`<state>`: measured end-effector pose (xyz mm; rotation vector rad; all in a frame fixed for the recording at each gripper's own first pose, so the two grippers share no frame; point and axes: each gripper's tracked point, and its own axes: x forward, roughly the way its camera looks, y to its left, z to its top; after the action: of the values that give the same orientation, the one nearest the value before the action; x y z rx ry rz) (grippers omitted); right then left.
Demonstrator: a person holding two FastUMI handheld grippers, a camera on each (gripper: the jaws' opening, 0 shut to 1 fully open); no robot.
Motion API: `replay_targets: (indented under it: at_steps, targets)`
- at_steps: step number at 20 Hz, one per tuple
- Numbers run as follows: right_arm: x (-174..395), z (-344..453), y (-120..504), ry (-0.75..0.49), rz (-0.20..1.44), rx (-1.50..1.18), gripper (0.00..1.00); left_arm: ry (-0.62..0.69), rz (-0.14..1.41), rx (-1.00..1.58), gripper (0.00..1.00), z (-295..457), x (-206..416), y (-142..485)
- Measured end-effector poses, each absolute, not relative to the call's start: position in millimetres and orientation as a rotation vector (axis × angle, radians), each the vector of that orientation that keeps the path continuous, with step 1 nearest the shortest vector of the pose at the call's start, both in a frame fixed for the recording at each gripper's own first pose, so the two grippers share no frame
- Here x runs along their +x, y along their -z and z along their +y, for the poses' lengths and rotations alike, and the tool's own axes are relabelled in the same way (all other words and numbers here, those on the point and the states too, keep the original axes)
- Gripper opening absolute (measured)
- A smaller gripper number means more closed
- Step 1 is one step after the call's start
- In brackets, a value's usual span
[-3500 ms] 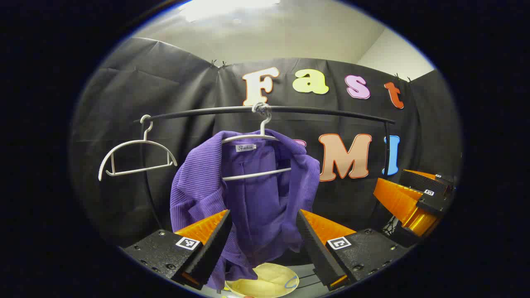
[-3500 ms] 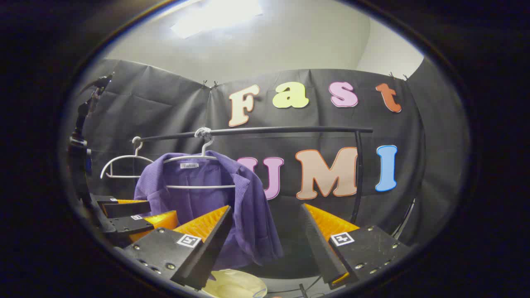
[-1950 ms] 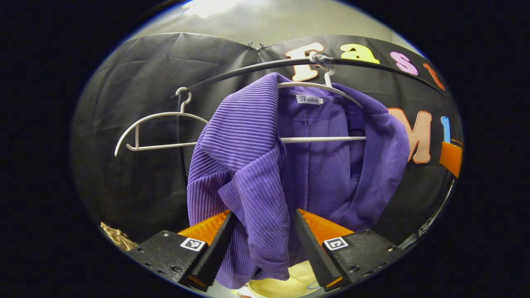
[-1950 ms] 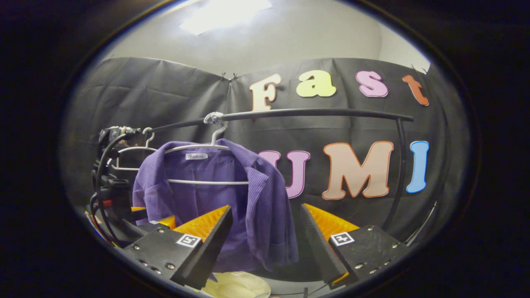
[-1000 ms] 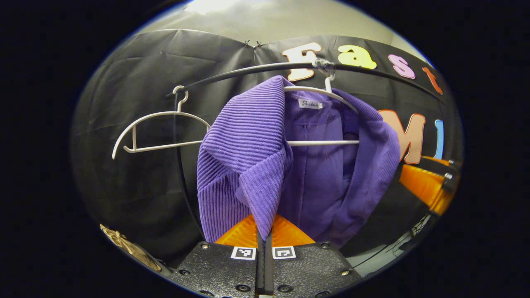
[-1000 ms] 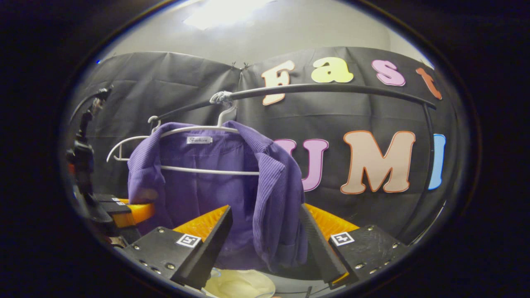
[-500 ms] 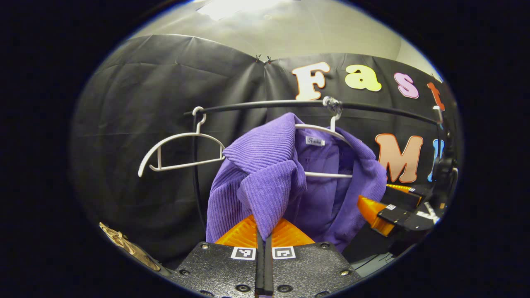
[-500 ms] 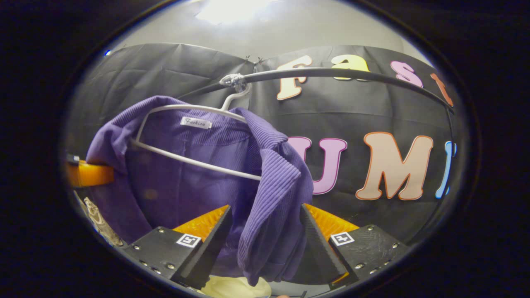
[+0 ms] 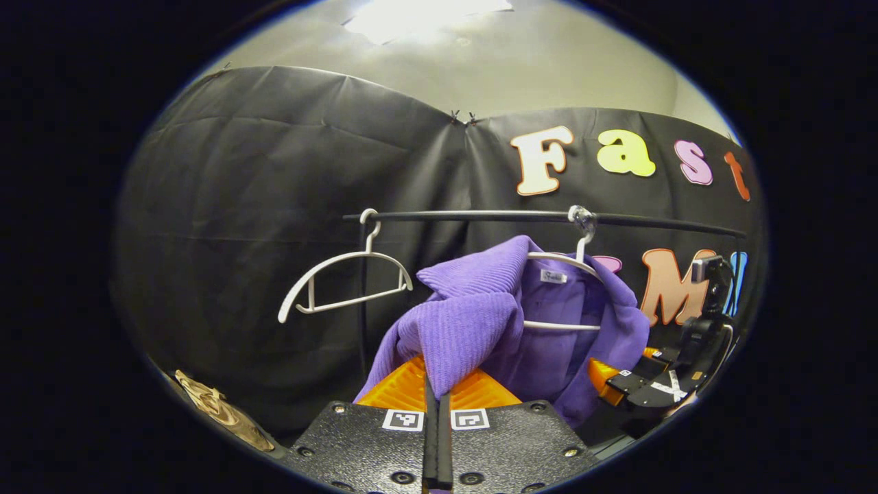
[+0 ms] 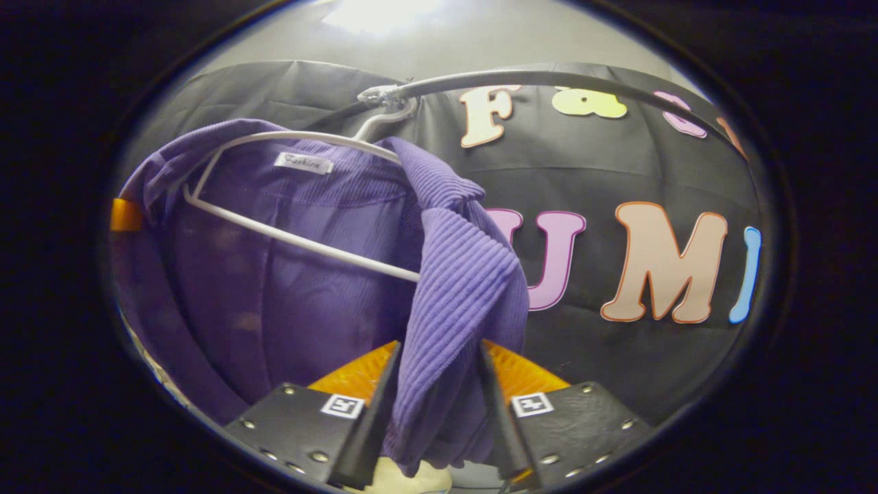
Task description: Grasp the clothes on the hanger with both hands and then place them into the laundry hamper below.
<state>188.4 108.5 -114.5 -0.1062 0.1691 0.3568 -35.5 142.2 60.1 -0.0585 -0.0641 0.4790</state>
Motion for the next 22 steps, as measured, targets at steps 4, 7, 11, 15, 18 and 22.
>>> replay_targets:
  at_steps: [4,7,11,15,18,22]
  targets:
    - [193.2,91.3,122.2,-0.299,0.213,-0.131,0.37,-0.526,-0.094,-0.046,0.0,157.2,-42.1,-74.6]
    - [195.4,83.4,129.1,-0.251,0.252,-0.101,0.09,-0.551,-0.111,-0.038,0.0,167.3,-44.3,-80.1]
    - [203.1,62.6,120.8,-0.175,0.242,-0.097,0.04,-0.583,-0.131,-0.016,0.0,184.2,-46.7,-90.0]
    - [211.3,52.1,112.6,-0.143,0.23,-0.107,0.04,-0.612,-0.165,0.012,0.0,202.2,-47.3,-105.7]
    - [216.1,45.2,105.4,-0.129,0.222,-0.102,0.05,-0.623,-0.194,0.035,0.0,213.1,-44.9,-117.9]
    - [218.9,42.1,103.5,-0.119,0.214,-0.094,0.06,-0.638,-0.23,0.06,0.0,226.9,-40.6,-131.2]
